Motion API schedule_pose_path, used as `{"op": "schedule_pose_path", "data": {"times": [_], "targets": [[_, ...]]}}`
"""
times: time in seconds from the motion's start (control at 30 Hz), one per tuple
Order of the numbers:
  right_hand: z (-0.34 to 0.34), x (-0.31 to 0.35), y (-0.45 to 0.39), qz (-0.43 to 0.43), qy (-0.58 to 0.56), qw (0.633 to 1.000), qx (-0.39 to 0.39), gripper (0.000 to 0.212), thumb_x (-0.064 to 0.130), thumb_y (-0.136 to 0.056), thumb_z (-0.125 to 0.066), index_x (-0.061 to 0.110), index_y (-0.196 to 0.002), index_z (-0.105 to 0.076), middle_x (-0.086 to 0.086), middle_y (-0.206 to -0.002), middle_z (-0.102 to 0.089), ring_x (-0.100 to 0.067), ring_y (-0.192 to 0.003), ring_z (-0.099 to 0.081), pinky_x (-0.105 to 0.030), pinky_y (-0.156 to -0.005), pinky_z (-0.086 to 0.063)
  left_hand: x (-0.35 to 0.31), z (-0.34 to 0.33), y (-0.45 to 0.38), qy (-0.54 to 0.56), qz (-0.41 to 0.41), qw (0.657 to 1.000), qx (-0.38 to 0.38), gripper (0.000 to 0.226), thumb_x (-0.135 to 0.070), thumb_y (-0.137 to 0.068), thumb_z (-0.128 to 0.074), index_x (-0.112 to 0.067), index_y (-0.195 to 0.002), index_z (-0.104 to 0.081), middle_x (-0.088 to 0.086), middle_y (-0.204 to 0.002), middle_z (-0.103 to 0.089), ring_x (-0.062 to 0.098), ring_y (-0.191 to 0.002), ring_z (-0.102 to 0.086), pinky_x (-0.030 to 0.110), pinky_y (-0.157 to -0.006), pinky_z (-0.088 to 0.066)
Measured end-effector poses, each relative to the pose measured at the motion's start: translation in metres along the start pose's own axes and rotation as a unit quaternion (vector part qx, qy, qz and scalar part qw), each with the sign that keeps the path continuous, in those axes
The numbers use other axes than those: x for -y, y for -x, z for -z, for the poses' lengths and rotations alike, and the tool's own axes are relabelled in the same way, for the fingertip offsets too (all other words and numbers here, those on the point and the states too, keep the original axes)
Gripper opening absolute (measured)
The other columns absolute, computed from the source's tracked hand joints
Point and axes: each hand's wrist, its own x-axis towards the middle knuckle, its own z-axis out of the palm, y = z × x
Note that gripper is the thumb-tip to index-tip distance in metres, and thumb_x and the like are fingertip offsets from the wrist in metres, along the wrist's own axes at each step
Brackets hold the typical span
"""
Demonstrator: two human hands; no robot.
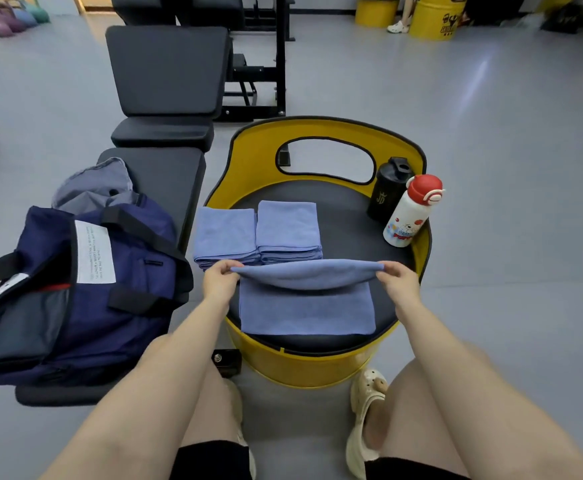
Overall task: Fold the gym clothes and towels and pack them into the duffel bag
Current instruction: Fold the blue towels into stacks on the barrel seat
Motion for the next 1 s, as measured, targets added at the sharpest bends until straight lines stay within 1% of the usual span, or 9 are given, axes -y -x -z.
{"op": "schedule_pose_path", "data": {"times": [0.13,0.3,0.4,0.47,0.6,0.73,0.8,0.93,1.0], "targets": [[0.0,-0.024,0.001,-0.054,0.113,0.992,0.035,0.016,0.001,-0.088,-0.059,0.017,-0.086,-0.062,-0.009,-0.095,-0.062,-0.026,-0.095,-0.056,-0.041,-0.087,-0.049,0.035,0.001,0.005,-0.055,0.075,0.995,0.019,0.037,0.01,-0.088,-0.043,-0.018,-0.068,-0.057,0.011,-0.083,-0.059,0.024,-0.076,-0.053,0.027,-0.058,-0.038],[0.003,-0.045,0.004,-0.112,0.189,0.973,0.065,0.019,-0.007,-0.083,-0.059,0.012,-0.078,-0.063,-0.013,-0.093,-0.061,-0.034,-0.097,-0.057,-0.044,-0.092,-0.052,0.057,0.0,0.004,-0.083,0.165,0.98,0.069,0.029,0.009,-0.091,-0.04,-0.01,-0.073,-0.053,0.018,-0.099,-0.058,0.031,-0.081,-0.06,0.041,-0.076,-0.053],[0.0,-0.051,0.003,-0.143,0.178,0.972,0.059,0.018,-0.006,-0.087,-0.055,0.008,-0.081,-0.064,-0.017,-0.098,-0.061,-0.035,-0.098,-0.059,-0.042,-0.089,-0.054,0.056,-0.002,0.009,-0.063,0.225,0.969,0.077,0.012,0.0,-0.093,-0.043,-0.005,-0.087,-0.052,0.014,-0.089,-0.056,0.025,-0.069,-0.057,0.032,-0.063,-0.048],[-0.002,-0.047,0.005,-0.183,0.122,0.975,0.045,0.01,-0.003,-0.089,-0.053,0.0,-0.09,-0.063,-0.016,-0.091,-0.06,-0.034,-0.092,-0.062,-0.039,-0.083,-0.056,0.056,-0.002,0.01,-0.045,0.249,0.964,0.077,0.01,-0.008,-0.092,-0.046,-0.006,-0.085,-0.053,0.014,-0.088,-0.056,0.027,-0.077,-0.057,0.034,-0.071,-0.046],[-0.008,-0.047,0.005,-0.195,0.082,0.976,0.043,0.01,0.012,-0.092,-0.056,0.002,-0.092,-0.058,-0.016,-0.1,-0.063,-0.031,-0.088,-0.064,-0.034,-0.07,-0.055,0.068,-0.003,0.004,-0.085,0.199,0.974,0.068,0.022,-0.013,-0.091,-0.055,-0.014,-0.071,-0.049,0.011,-0.085,-0.053,0.028,-0.082,-0.051,0.034,-0.071,-0.044],[-0.016,-0.055,0.0,-0.144,0.197,0.968,0.052,0.039,0.026,-0.088,-0.068,0.005,-0.118,-0.053,-0.015,-0.117,-0.058,-0.033,-0.106,-0.056,-0.042,-0.092,-0.05,0.073,-0.005,-0.002,-0.113,0.13,0.983,0.057,0.017,-0.01,-0.09,-0.058,-0.019,-0.078,-0.052,0.004,-0.083,-0.052,0.025,-0.076,-0.048,0.033,-0.065,-0.044],[-0.019,-0.053,-0.003,-0.122,0.23,0.965,0.045,0.039,0.02,-0.089,-0.066,0.005,-0.123,-0.054,-0.015,-0.123,-0.057,-0.034,-0.113,-0.054,-0.04,-0.095,-0.045,0.071,-0.007,-0.006,-0.114,0.116,0.985,0.063,0.012,-0.006,-0.091,-0.056,-0.018,-0.09,-0.056,0.007,-0.088,-0.053,0.024,-0.078,-0.049,0.03,-0.059,-0.043],[-0.019,-0.045,-0.007,-0.084,0.199,0.976,-0.008,0.025,0.007,-0.09,-0.058,0.006,-0.115,-0.062,-0.015,-0.117,-0.063,-0.031,-0.108,-0.056,-0.036,-0.092,-0.044,0.074,-0.012,-0.014,-0.103,0.113,0.986,0.07,0.038,0.015,-0.086,-0.046,-0.014,-0.1,-0.066,0.007,-0.096,-0.058,0.022,-0.08,-0.053,0.033,-0.068,-0.046],[-0.017,-0.045,-0.006,-0.065,0.187,0.98,-0.029,0.023,0.007,-0.092,-0.055,0.005,-0.114,-0.062,-0.013,-0.113,-0.065,-0.029,-0.104,-0.057,-0.033,-0.086,-0.044,0.075,-0.014,-0.014,-0.101,0.111,0.987,0.059,0.047,0.019,-0.083,-0.042,-0.015,-0.101,-0.068,0.009,-0.103,-0.059,0.021,-0.078,-0.054,0.032,-0.064,-0.045]]}}
